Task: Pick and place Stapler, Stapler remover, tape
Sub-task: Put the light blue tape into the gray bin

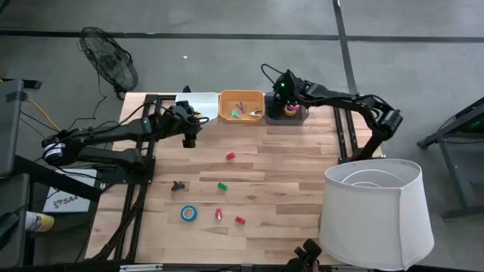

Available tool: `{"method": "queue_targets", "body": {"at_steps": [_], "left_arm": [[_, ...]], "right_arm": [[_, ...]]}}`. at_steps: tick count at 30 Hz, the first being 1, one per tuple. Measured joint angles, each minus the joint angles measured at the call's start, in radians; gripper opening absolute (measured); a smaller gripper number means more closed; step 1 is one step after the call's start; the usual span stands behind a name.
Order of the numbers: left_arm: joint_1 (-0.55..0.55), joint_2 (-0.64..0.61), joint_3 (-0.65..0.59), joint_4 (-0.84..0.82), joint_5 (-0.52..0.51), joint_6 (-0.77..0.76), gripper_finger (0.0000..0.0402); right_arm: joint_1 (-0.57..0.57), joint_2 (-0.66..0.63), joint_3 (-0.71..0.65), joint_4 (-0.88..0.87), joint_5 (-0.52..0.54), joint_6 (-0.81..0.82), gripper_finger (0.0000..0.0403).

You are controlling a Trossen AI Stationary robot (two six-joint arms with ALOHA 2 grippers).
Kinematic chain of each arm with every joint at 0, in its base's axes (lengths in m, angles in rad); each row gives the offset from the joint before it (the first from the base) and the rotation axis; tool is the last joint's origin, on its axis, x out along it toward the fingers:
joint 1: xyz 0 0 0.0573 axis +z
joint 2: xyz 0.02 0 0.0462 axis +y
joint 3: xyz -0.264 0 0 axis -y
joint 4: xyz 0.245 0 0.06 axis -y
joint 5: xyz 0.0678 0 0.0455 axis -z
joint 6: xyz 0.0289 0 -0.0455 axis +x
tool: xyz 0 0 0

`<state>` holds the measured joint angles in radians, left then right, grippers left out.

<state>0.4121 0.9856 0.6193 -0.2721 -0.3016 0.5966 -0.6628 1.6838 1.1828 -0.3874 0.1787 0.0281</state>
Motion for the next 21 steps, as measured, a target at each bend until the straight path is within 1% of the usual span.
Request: {"method": "queue_targets", "body": {"at_steps": [8, 12, 14, 17, 21], "left_arm": [[0.000, -0.047, 0.000, -0.129, 0.000, -0.060, 0.0280], [0.000, -0.085, 0.000, -0.206, -0.001, -0.095, 0.0280], [0.000, -0.105, 0.000, -0.241, -0.007, -0.107, 0.0280], [0.000, -0.139, 0.000, -0.278, -0.017, -0.125, 0.0280], [0.000, -0.174, 0.000, -0.361, -0.025, -0.160, 0.0280]], "right_arm": [[0.075, -0.055, -0.004, -0.060, 0.083, -0.010, 0.0193], [0.090, -0.080, -0.067, 0.002, 0.119, -0.028, 0.0193], [0.091, -0.100, -0.125, 0.047, 0.102, -0.028, 0.0193], [0.093, -0.156, -0.207, 0.129, 0.049, -0.029, 0.0193], [0.106, -0.245, -0.303, 0.227, 0.038, -0.049, 0.0193]]}}
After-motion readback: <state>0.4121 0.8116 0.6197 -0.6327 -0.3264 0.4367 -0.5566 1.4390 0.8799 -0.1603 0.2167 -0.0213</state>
